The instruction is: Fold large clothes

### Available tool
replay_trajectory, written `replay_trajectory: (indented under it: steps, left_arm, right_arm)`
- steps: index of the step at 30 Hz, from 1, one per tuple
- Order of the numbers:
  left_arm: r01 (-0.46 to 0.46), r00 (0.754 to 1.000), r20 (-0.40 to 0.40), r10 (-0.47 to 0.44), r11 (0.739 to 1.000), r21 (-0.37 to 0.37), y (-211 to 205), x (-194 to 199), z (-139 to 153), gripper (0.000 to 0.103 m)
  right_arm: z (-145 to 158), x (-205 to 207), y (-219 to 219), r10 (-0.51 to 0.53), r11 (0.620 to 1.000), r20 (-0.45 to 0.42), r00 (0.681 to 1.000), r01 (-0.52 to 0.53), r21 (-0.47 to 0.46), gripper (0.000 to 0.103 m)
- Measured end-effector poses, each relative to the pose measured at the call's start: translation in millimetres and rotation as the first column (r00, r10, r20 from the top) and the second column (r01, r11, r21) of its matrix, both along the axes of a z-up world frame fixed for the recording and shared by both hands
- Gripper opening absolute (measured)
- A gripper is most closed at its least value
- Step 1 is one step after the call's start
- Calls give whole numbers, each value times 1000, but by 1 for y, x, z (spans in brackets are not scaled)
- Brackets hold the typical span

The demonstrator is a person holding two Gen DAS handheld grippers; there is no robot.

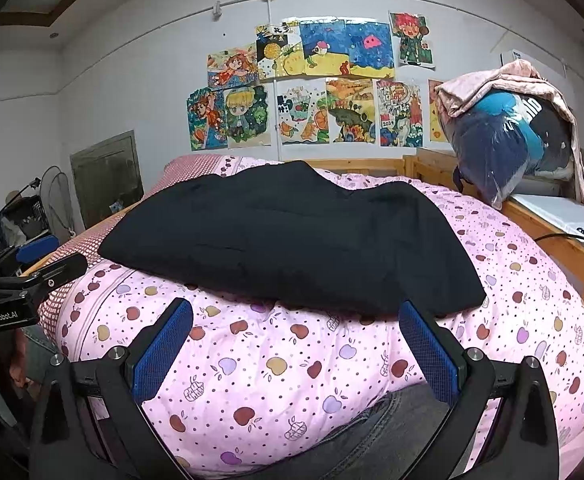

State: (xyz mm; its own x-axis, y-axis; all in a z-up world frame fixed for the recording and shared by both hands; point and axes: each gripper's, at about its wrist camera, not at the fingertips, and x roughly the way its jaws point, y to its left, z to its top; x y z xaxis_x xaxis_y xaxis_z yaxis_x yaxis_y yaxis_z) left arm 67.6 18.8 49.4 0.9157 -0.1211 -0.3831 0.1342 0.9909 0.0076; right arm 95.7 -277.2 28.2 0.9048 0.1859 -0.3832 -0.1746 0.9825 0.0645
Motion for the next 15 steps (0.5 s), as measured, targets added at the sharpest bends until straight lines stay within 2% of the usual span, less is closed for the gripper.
replay_trajectory:
  steps: [15]
  left_arm:
    - [3, 1000, 0, -3, 1000, 4, -2, -1, -3, 103]
  right_arm:
    - [-2, 1, 0, -2, 1000, -5, 1000, 2, 2, 101]
